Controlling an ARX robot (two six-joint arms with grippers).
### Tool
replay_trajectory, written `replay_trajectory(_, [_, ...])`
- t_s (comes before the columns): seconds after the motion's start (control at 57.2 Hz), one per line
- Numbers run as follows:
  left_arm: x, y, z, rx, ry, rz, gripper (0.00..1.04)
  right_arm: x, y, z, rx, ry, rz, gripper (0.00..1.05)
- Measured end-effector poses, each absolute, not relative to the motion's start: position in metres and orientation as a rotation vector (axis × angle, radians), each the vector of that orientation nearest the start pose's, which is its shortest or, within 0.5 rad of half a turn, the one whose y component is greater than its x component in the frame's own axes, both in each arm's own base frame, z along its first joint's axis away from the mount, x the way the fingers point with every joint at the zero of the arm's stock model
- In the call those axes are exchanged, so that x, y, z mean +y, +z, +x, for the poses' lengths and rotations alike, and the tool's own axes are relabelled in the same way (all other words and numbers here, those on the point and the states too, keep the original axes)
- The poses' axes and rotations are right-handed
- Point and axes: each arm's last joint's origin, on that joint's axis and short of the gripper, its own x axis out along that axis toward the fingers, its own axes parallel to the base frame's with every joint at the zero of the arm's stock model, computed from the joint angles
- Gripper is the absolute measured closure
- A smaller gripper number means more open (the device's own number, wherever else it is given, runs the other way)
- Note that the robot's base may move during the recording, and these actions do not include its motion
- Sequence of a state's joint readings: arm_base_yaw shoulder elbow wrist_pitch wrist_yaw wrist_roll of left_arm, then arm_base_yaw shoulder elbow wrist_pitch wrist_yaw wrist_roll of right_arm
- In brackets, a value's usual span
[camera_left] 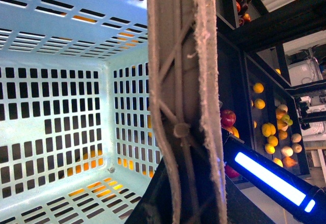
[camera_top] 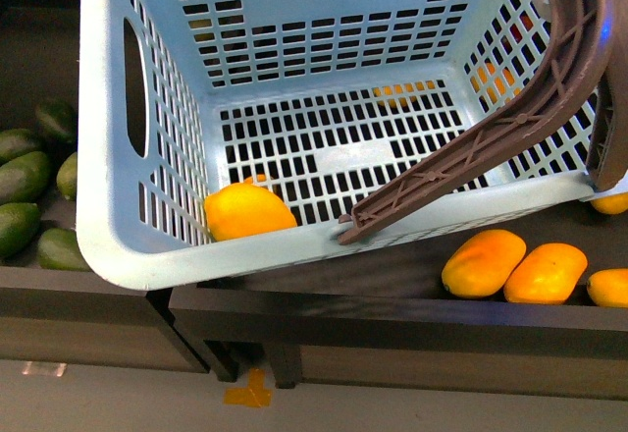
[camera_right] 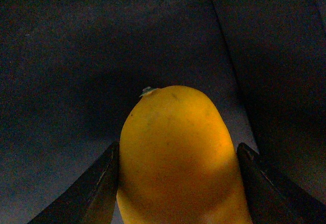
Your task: Pick lemon and mango into basket
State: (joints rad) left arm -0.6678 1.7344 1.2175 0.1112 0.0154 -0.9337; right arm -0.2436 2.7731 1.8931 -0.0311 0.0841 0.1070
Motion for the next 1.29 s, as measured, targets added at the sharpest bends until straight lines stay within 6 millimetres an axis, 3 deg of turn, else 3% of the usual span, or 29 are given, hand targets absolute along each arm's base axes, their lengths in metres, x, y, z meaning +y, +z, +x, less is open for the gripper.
replay_trajectory(0.175, [-0.245, 0.257, 0.31, 0.669, -0.435, -0.753, 1.0, -0.134, -0.018, 0.488, 0.877, -0.314, 0.223, 0.47])
replay_trajectory(0.28, [-0.245, 0.257, 0.309, 0.669, -0.436, -0.753, 1.0, -0.137, 0.003, 0.474, 0.832, -0.284, 0.254, 0.47])
replay_trajectory(0.385, [-0.245, 0.257, 0.309, 0.669, -0.436, -0.753, 1.0, -0.141, 0.041, 0.46, 0.75, -0.252, 0.297, 0.47])
replay_trajectory(0.507, [-0.245, 0.257, 0.31, 0.669, -0.436, -0.753, 1.0, -0.144, 0.098, 0.443, 0.632, -0.204, 0.34, 0.47])
replay_trajectory(0.594, [-0.245, 0.257, 0.31, 0.669, -0.435, -0.753, 1.0, -0.14, 0.14, 0.426, 0.549, -0.167, 0.361, 0.47])
replay_trajectory(0.664, [-0.245, 0.257, 0.31, 0.669, -0.435, -0.753, 1.0, -0.135, 0.162, 0.415, 0.508, -0.141, 0.372, 0.47])
replay_trajectory(0.822, [-0.245, 0.257, 0.31, 0.669, -0.435, -0.753, 1.0, -0.108, 0.21, 0.387, 0.416, -0.058, 0.391, 0.47])
replay_trajectory(0.996, [-0.245, 0.257, 0.31, 0.669, -0.436, -0.753, 1.0, -0.059, 0.252, 0.363, 0.328, 0.058, 0.397, 0.47])
replay_trajectory(1.154, [-0.245, 0.257, 0.309, 0.67, -0.436, -0.754, 1.0, -0.01, 0.275, 0.355, 0.288, 0.164, 0.395, 0.47])
replay_trajectory(1.293, [-0.245, 0.257, 0.31, 0.669, -0.435, -0.753, 1.0, 0.031, 0.282, 0.353, 0.292, 0.236, 0.383, 0.47])
